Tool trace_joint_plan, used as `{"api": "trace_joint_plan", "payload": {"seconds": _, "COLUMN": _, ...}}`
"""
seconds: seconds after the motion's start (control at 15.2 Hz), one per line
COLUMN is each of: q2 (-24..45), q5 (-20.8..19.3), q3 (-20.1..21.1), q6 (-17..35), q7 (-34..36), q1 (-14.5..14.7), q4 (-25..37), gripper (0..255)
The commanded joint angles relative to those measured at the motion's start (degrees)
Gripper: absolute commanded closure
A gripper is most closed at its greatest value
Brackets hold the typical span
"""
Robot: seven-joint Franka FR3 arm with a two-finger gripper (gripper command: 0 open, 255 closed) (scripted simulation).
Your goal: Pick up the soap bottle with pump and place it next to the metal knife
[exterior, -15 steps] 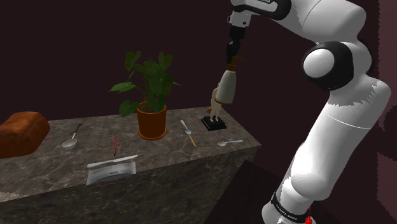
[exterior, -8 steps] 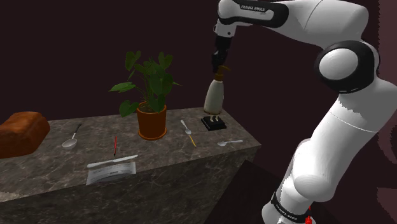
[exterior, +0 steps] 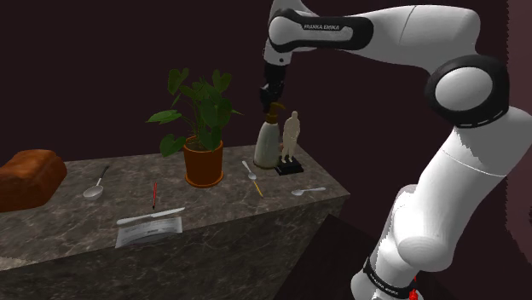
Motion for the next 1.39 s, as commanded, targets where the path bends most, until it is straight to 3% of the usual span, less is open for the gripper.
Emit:
{"api": "trace_joint_plan", "payload": {"seconds": 0.0, "q2": 0.2, "q5": -0.07, "q3": 1.23, "q6": 1.64, "q7": 2.39, "q1": 0.99, "q4": -1.49, "gripper": 255}}
{"api": "trace_joint_plan", "payload": {"seconds": 0.59, "q2": 6.0, "q5": 0.18, "q3": 6.14, "q6": 8.39, "q7": 12.19, "q1": 5.43, "q4": -3.11, "gripper": 255}}
{"api": "trace_joint_plan", "payload": {"seconds": 1.12, "q2": 14.53, "q5": 0.02, "q3": 9.65, "q6": 12.82, "q7": 20.15, "q1": 9.46, "q4": 0.43, "gripper": 255}}
{"api": "trace_joint_plan", "payload": {"seconds": 1.32, "q2": 14.9, "q5": -0.01, "q3": 9.69, "q6": 14.36, "q7": 20.39, "q1": 9.55, "q4": -0.77, "gripper": 255}}
